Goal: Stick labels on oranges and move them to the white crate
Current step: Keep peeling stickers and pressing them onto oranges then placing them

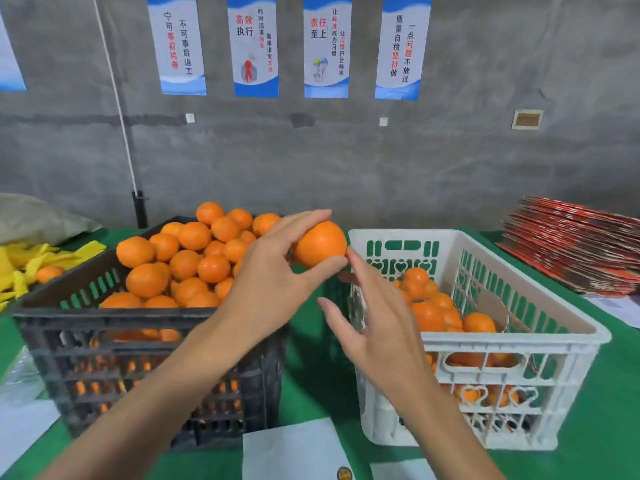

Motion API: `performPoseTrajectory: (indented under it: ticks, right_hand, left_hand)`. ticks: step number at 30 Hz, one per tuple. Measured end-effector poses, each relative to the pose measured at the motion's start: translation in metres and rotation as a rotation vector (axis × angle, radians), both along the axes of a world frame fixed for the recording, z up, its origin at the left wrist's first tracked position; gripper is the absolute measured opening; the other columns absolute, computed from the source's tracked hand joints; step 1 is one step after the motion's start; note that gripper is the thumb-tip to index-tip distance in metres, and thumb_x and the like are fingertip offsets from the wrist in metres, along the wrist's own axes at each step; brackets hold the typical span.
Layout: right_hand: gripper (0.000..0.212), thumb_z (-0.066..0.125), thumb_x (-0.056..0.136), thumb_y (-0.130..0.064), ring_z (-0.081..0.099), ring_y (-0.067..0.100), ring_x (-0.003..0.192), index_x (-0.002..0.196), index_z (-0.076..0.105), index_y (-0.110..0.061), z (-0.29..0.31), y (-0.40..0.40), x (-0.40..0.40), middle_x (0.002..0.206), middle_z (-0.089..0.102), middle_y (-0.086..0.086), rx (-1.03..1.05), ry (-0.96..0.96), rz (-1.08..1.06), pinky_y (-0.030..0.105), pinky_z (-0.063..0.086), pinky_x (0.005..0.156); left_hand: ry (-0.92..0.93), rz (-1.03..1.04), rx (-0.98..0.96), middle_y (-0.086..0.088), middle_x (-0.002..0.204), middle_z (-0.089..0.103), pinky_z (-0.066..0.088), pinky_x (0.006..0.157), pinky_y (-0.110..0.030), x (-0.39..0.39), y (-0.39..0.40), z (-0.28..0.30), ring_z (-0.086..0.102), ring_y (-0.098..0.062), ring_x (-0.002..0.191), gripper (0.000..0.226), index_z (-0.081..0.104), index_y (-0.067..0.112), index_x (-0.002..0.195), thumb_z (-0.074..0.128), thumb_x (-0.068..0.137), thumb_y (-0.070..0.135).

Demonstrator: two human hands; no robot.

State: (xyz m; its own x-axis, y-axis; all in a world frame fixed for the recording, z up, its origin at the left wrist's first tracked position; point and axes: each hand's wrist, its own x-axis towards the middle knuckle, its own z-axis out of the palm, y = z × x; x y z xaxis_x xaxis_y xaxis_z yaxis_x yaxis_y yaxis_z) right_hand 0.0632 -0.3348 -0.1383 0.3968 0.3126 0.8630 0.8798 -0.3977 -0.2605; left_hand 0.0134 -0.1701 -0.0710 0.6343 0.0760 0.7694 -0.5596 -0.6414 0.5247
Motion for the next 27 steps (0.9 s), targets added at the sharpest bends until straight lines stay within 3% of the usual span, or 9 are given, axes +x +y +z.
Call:
performPoseTrajectory:
  ticks: [3,7,9,13,15,17,19,22,27]
  right_hand:
    - [0.056,0.066,0.099,-0.037,0.06,0.01,0.121,0.144,0.051,-0.006,-0.02,-0.004,-0.016,0.136,0.06,0.001,0.104,-0.077,0.066,0.027,0.049,0.103]
    - [0.044,0.067,0.099,-0.024,0.058,0.006,0.122,0.139,0.057,-0.008,-0.076,-0.019,-0.021,0.134,0.061,0.001,0.014,-0.002,0.134,0.025,0.048,0.104]
    - [0.043,0.065,0.1,-0.029,0.059,0.005,0.123,0.139,0.058,-0.013,-0.108,-0.026,-0.022,0.135,0.062,-0.002,-0.079,0.133,0.145,0.03,0.05,0.104]
    - [0.036,0.062,0.102,-0.03,0.062,0.003,0.112,0.137,0.059,-0.032,-0.153,-0.039,-0.023,0.125,0.065,-0.017,-0.244,0.51,0.232,0.033,0.054,0.095]
    - [0.028,0.06,0.101,-0.044,0.063,0.005,0.105,0.128,0.062,-0.037,-0.167,-0.046,-0.024,0.115,0.065,-0.019,-0.361,0.649,0.256,0.035,0.053,0.092]
    - [0.046,0.057,0.095,-0.064,0.056,-0.005,0.116,0.129,0.065,-0.034,-0.18,-0.054,-0.024,0.127,0.061,-0.024,-0.517,0.685,0.234,0.029,0.046,0.105]
    - [0.065,0.051,0.091,-0.075,0.039,-0.016,0.13,0.138,0.062,-0.031,-0.19,-0.06,-0.025,0.145,0.044,-0.032,-0.671,0.63,0.214,0.016,0.03,0.114]
    - [0.07,0.048,0.092,-0.074,0.028,-0.016,0.136,0.144,0.056,-0.028,-0.197,-0.062,-0.025,0.153,0.03,-0.034,-0.709,0.622,0.198,0.004,0.017,0.112]
    - [0.056,0.056,0.094,-0.062,0.039,-0.013,0.126,0.131,0.068,-0.021,-0.2,-0.057,-0.019,0.135,0.05,-0.023,-0.602,0.619,0.223,0.011,0.029,0.108]
  left_hand:
    - [0.024,-0.071,-0.184,0.016,0.137,0.057,0.055,0.096,-0.031,-0.029,-0.011,-0.037,0.057,-0.012,0.129,0.057,0.06,0.036,0.136,0.081,0.082,0.036]
    - [0.337,-0.098,-0.382,0.01,0.132,0.061,0.059,0.092,-0.036,-0.036,-0.014,-0.11,0.066,-0.015,0.115,0.062,0.058,0.042,0.132,0.085,0.076,0.039]
    - [0.458,-0.098,-0.393,0.011,0.127,0.063,0.059,0.092,-0.034,-0.034,-0.013,-0.15,0.066,-0.01,0.112,0.061,0.056,0.042,0.132,0.085,0.079,0.04]
    - [0.627,-0.058,-0.367,0.01,0.127,0.059,0.052,0.086,-0.015,-0.027,-0.018,-0.222,0.062,0.005,0.104,0.052,0.05,0.045,0.129,0.078,0.085,0.045]
    - [0.706,-0.073,-0.405,0.01,0.13,0.057,0.049,0.084,-0.01,-0.028,-0.02,-0.247,0.06,0.007,0.105,0.056,0.048,0.045,0.131,0.077,0.083,0.052]
    - [0.722,-0.07,-0.471,0.012,0.131,0.056,0.048,0.084,-0.008,-0.03,-0.018,-0.261,0.061,0.007,0.106,0.062,0.047,0.046,0.133,0.073,0.08,0.063]
    - [0.702,-0.038,-0.547,0.012,0.129,0.058,0.049,0.083,-0.01,-0.03,-0.015,-0.268,0.062,0.004,0.106,0.062,0.047,0.048,0.132,0.069,0.079,0.072]
    - [0.684,-0.02,-0.607,0.011,0.127,0.059,0.05,0.081,-0.01,-0.028,-0.014,-0.272,0.063,0.004,0.104,0.052,0.047,0.049,0.13,0.066,0.085,0.065]
    - [0.678,-0.035,-0.605,0.011,0.126,0.059,0.05,0.084,-0.012,-0.031,-0.016,-0.274,0.063,0.003,0.106,0.05,0.046,0.049,0.131,0.066,0.086,0.06]
